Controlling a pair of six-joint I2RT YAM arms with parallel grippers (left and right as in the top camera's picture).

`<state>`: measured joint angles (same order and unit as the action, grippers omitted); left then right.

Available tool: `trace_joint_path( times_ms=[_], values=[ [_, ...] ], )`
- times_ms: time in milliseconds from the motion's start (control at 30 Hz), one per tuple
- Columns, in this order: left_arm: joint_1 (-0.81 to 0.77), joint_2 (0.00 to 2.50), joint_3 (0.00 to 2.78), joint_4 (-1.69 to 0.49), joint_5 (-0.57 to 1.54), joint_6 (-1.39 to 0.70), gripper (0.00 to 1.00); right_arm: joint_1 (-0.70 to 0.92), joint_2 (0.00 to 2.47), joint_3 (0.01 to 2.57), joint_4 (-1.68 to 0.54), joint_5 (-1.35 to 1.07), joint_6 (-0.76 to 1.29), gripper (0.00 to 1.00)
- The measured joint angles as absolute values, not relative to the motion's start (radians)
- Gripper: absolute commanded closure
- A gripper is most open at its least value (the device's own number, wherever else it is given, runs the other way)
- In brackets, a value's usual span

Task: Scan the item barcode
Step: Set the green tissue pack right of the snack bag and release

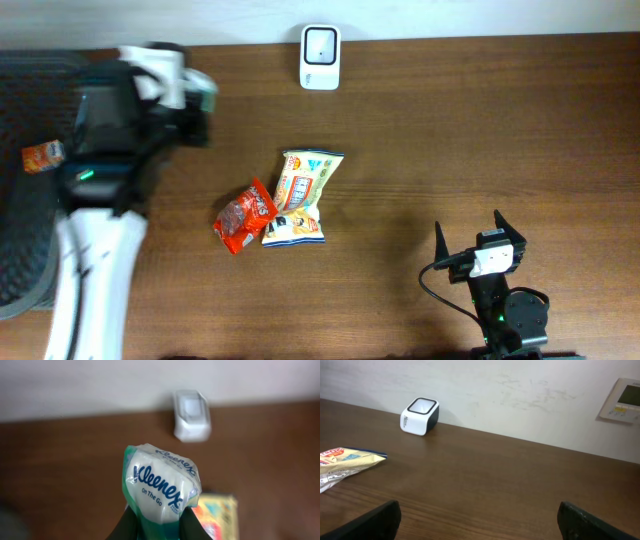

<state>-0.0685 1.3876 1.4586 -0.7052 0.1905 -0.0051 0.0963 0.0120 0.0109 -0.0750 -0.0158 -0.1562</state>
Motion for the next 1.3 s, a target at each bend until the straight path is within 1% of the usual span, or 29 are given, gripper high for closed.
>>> trace_joint_path(
  times_ms=[67,133,267,300,333,400,533,567,633,700,767,833,900,1033,1167,1300],
  values=[
    [-0.168,1.461,1.459,-0.726,0.191,-0.005,0.92,0.096,0.012,0.011,-0.075,-0.016,-0.156,0.01],
    [-0.236,1.523,1.459,-0.731,0.190,-0.005,0.96,0.096,0.012,0.011,-0.075,-0.016,-0.156,0.01],
    [-0.371,1.658,1.459,-0.728,0.191,-0.005,0.96,0.096,0.012,0.011,-0.075,-0.016,-0.156,0.01],
    [-0.398,1.687,1.459,-0.726,0.191,-0.005,0.92,0.096,0.012,0.011,-0.075,-0.016,-0.157,0.01],
    [-0.432,1.719,1.459,-0.726,0.191,-0.005,0.83,0.096,0.012,0.011,-0.075,-0.016,-0.157,0.01],
    [-0.488,1.765,1.459,-0.727,0.191,-0.006,0.78,0.096,0.012,0.011,-0.075,-0.016,-0.157,0.01],
    [-0.551,1.811,1.459,-0.725,0.191,-0.015,0.73,0.096,0.012,0.011,-0.075,-0.016,-0.157,0.01],
    [-0.567,1.824,1.459,-0.725,0.191,-0.013,0.67,0.096,0.012,0.011,-0.075,-0.016,-0.156,0.01],
    [-0.590,1.844,1.459,-0.725,0.191,-0.017,0.49,0.096,0.012,0.011,-0.075,-0.016,-0.157,0.01],
    [-0.603,1.852,1.459,-0.718,0.191,-0.014,0.40,0.096,0.012,0.011,-0.075,-0.016,-0.157,0.01],
    [-0.610,1.855,1.459,-0.702,0.191,-0.022,0.32,0.096,0.012,0.011,-0.075,-0.016,-0.157,0.01],
    [-0.614,1.855,1.459,-0.675,0.191,-0.022,0.28,0.096,0.012,0.011,-0.075,-0.016,-0.157,0.01],
    [-0.611,1.855,1.463,-0.663,0.191,-0.020,0.27,0.096,0.012,0.011,-0.075,-0.016,-0.157,0.01],
    [-0.564,1.860,1.565,-0.723,0.192,-0.020,0.27,0.096,0.012,0.011,-0.075,-0.016,-0.157,0.01],
    [-0.441,1.860,1.802,-0.829,0.194,-0.020,0.27,0.096,0.012,0.011,-0.075,-0.016,-0.157,0.01],
    [-0.235,1.860,2.080,-0.933,0.195,-0.020,0.26,0.096,0.012,0.011,-0.075,-0.016,-0.157,0.01]
  ],
)
